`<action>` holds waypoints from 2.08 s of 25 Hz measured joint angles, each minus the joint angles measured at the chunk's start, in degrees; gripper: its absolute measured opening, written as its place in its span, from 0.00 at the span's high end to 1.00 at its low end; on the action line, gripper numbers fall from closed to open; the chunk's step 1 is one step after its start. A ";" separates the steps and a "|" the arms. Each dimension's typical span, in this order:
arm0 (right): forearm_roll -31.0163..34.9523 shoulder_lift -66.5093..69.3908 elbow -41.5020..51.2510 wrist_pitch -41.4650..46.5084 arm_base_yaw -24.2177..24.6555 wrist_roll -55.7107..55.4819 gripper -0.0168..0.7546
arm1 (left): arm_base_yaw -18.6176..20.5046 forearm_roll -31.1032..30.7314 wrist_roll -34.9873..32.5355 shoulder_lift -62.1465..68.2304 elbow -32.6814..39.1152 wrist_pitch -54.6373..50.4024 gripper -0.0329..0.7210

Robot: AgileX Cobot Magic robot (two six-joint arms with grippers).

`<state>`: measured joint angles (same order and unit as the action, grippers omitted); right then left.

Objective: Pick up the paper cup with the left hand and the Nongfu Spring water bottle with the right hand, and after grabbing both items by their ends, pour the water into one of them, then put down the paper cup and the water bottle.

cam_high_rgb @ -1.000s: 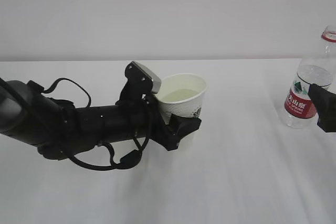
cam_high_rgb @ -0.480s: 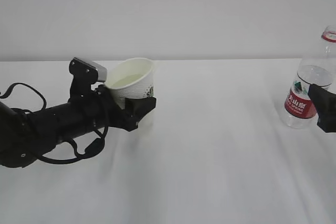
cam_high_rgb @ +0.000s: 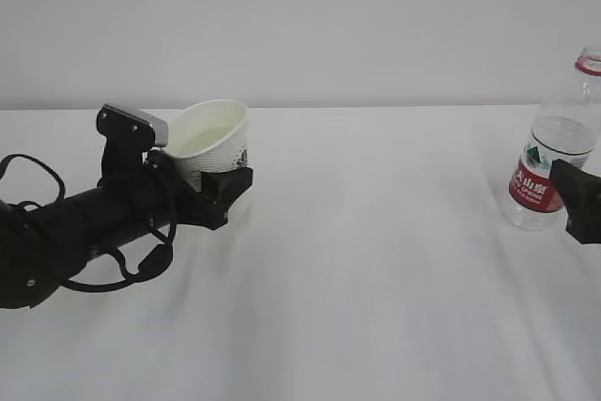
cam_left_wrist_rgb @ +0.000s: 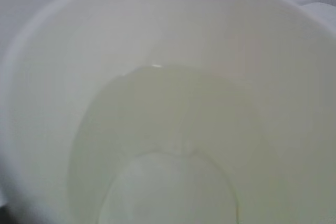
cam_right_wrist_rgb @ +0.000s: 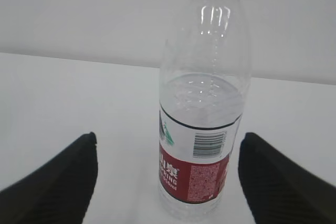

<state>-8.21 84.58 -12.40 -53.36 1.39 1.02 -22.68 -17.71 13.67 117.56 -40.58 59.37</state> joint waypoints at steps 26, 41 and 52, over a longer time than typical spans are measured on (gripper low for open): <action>0.00 0.00 0.00 0.14 0.00 0.00 0.18 | 0.14 27.54 -8.98 -0.13 8.41 4.05 0.27; 0.00 0.00 0.00 0.24 0.00 0.00 0.19 | 0.28 31.04 -9.12 -0.13 8.17 4.05 0.28; 0.00 0.00 0.00 0.24 0.00 0.00 0.20 | 0.28 31.04 -9.20 1.40 7.29 4.27 0.28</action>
<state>-8.21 84.58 -12.40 -53.13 1.39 1.02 -22.41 13.33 4.47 118.96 -33.28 63.64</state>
